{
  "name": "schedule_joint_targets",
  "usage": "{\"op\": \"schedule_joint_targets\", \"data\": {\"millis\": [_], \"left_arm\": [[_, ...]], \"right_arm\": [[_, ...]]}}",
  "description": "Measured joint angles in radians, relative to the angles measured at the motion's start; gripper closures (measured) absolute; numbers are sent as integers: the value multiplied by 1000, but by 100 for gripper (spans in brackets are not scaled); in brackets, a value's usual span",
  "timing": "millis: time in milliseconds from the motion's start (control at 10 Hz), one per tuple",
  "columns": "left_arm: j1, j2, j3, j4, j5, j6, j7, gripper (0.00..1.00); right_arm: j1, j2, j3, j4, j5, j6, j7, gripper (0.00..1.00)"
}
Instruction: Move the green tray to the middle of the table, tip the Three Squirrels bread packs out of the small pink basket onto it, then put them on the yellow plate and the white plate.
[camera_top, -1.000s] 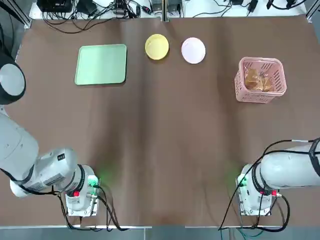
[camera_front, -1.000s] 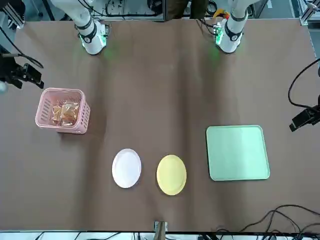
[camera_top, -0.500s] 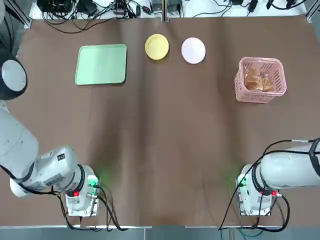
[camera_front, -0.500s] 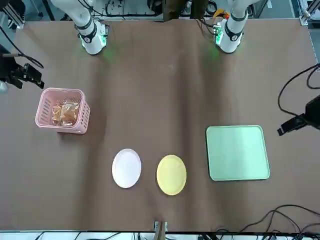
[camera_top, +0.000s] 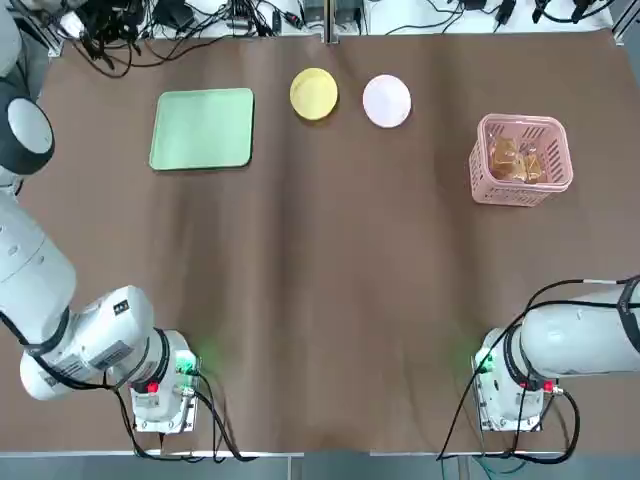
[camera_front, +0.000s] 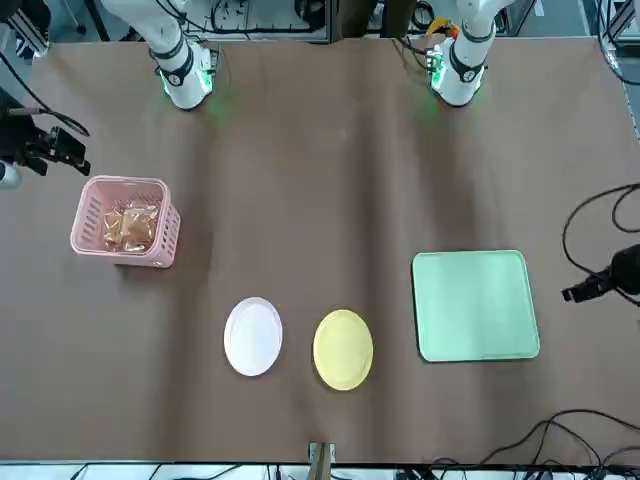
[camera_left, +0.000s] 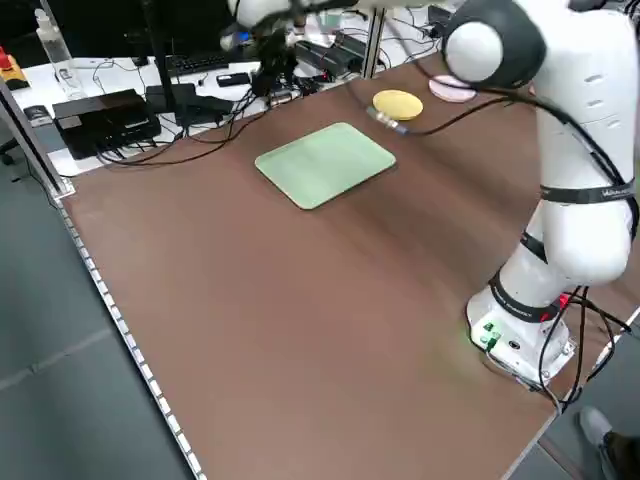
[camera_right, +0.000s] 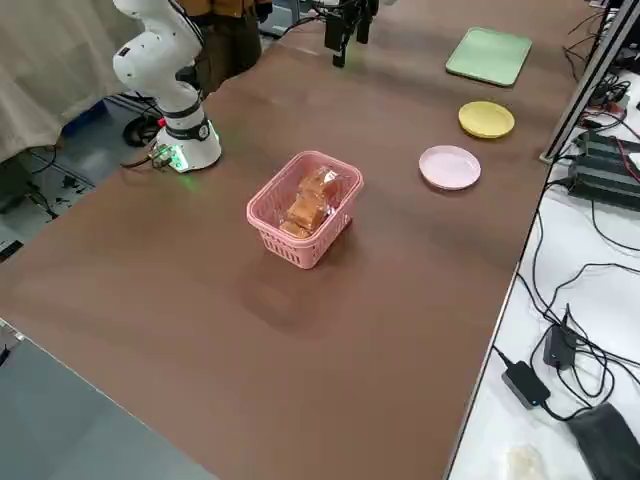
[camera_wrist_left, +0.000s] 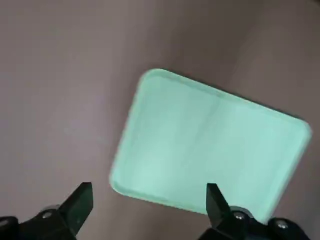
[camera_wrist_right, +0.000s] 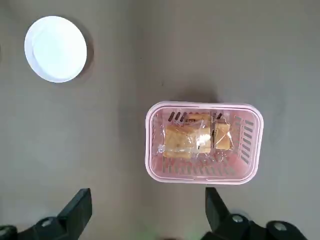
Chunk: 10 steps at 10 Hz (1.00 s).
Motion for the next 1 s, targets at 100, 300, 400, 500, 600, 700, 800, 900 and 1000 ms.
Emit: {"op": "schedule_joint_targets", "data": {"millis": [100,300,400,500,600,700,800,900,1000], "left_arm": [[-2,41,-2,-31,40,90,9,0],[-17,69,-4,-181,86,329,9,0],[-19,72,-4,-275,94,453,9,0],[-17,79,-1,-343,95,533,9,0],[-11,85,4,-375,96,564,9,0],[-2,88,8,-385,96,569,9,0],[9,88,9,-388,97,569,10,0],[18,89,10,-392,97,569,12,0],[23,94,10,-394,97,569,12,1]], "right_arm": [[0,0,0,0,0,-2,0,0],[0,0,0,0,0,-6,0,0],[0,0,1,0,0,-7,0,0],[0,0,0,0,0,-7,0,0],[0,0,0,0,0,-7,0,0],[0,0,1,0,0,-7,0,0],[0,0,1,0,0,-7,0,0],[0,0,1,0,0,-7,0,0],[0,0,1,0,0,-7,0,0]]}}
